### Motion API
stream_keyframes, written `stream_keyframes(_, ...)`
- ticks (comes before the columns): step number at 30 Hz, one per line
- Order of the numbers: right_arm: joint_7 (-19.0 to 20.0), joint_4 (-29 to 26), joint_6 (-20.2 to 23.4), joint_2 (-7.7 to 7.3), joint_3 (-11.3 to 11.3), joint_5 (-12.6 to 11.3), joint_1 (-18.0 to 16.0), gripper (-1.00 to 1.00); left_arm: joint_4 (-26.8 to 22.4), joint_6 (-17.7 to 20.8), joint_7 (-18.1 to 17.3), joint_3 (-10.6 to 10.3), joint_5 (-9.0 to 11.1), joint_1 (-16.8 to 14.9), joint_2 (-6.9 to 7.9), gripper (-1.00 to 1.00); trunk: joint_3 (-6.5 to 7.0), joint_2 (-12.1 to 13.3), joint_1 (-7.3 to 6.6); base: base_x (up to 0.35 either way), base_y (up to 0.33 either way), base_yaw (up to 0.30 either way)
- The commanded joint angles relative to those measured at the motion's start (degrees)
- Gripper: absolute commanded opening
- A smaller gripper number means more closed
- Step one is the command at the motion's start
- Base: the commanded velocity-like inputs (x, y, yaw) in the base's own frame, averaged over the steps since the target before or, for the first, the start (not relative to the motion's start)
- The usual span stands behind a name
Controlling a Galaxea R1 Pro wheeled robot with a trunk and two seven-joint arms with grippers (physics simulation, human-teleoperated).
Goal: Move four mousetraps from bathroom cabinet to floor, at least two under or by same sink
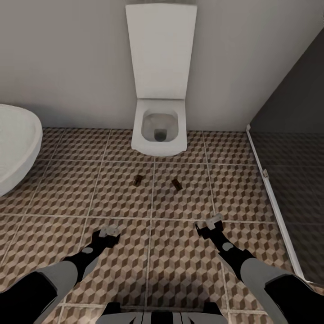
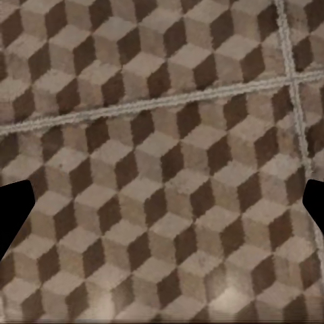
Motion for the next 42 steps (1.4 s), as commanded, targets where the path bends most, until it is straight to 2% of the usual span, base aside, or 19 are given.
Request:
stream_keyframes(1, -0.3, 0.2, -0.1, -0.01, 0.1, 0.4, 0.1, 1.0, 0.5, -0.5, -0.3, -0.4, 0.6, 0.0, -0.11, 1.0, 0.16, 0.4, -0.23, 0.0, 0.0, 0.0)
stream_keyframes(12, -0.4, 2.3, -0.3, -0.06, 0.0, -0.2, 1.7, 1.0, 2.6, -1.5, -0.3, -0.4, 0.7, 0.1, -0.45, 1.0, 2.14, 4.8, -2.64, 0.0, 0.0, 0.0)
stream_keyframes(27, -0.4, 2.7, -0.3, -0.45, 0.1, -7.5, 5.2, 1.0, 2.8, -2.1, -0.4, -0.3, 0.7, 2.1, -0.19, 1.0, 4.83, 10.8, -5.94, 0.0, 0.0, 0.0)
stream_keyframes(42, -0.4, 2.7, -0.6, -0.46, 0.1, -8.4, 7.0, 1.0, 2.8, -2.1, -0.3, -0.3, 0.7, 2.4, -0.13, 1.0, 8.33, 16.8, -9.23, 0.0, 0.0, 0.0)
